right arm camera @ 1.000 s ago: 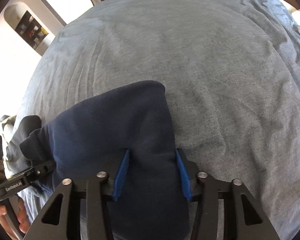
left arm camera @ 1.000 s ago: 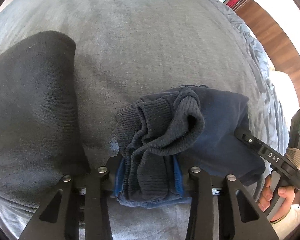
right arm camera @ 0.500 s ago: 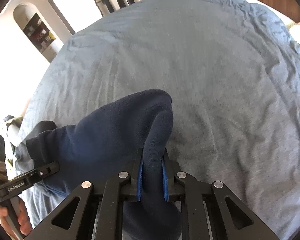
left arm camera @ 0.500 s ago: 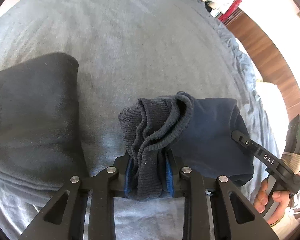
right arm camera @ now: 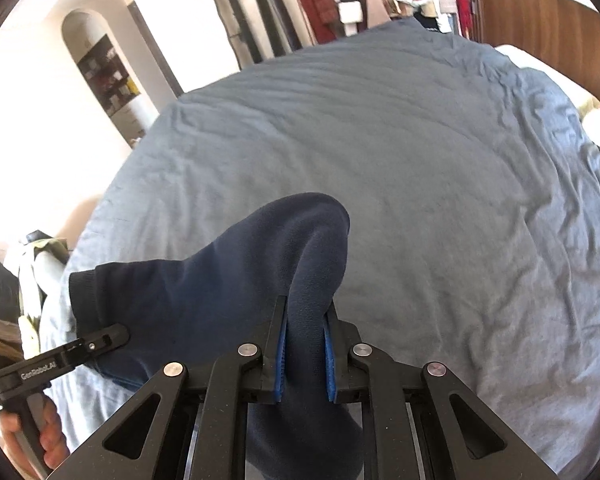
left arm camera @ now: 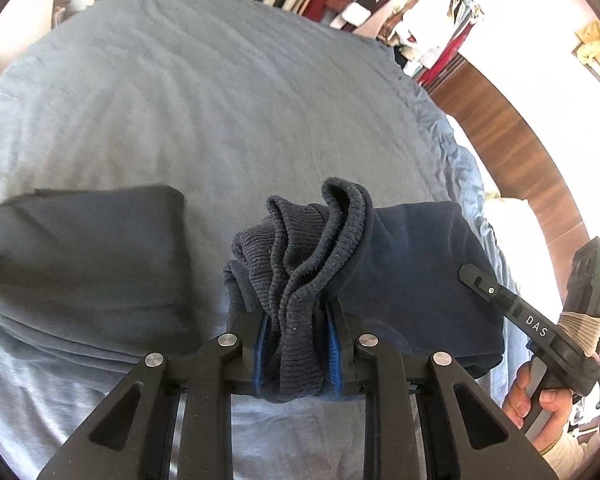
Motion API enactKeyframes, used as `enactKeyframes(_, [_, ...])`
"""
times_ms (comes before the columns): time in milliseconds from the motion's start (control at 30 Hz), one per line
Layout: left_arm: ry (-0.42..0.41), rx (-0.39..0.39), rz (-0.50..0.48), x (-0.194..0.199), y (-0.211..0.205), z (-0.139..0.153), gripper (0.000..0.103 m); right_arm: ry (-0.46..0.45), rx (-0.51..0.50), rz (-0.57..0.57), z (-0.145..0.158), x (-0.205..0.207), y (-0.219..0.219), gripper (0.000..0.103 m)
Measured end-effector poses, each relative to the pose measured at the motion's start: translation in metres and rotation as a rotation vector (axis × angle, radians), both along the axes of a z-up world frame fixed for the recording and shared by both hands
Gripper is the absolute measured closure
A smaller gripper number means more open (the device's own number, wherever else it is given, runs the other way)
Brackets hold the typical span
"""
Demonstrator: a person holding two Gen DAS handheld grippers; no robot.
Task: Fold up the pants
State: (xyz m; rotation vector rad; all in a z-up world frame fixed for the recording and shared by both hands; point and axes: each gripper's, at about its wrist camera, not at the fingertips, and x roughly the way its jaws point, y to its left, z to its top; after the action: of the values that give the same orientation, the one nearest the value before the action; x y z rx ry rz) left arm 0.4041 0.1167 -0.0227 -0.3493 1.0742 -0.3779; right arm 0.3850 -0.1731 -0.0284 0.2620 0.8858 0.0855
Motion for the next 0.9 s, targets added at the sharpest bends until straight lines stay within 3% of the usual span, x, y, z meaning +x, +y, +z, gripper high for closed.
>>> enactKeyframes(200, [-0.047, 0.026, 0.041, -0.009, 0.047, 0.032, 0.079, -0.043, 0.011, 0.049, 0.025, 0.004, 0.039, 0.087])
enactKeyframes(467, [-0.073, 0.078, 0.094, -0.012, 0.126, 0.048, 0.079, -0.07, 0.049, 0.11, 0.038, 0.016, 0.108, 0.087])
enactKeyframes(700, [-0.059, 0.112, 0.129, -0.007, 0.185, 0.04, 0.079, -0.062, 0.065, 0.162, 0.024, 0.034, 0.167, 0.087])
enactKeyframes(900, [-0.034, 0.122, 0.127, 0.001, 0.221, 0.014, 0.079, -0.045, 0.055, 0.188, 0.003, 0.045, 0.202, 0.087])
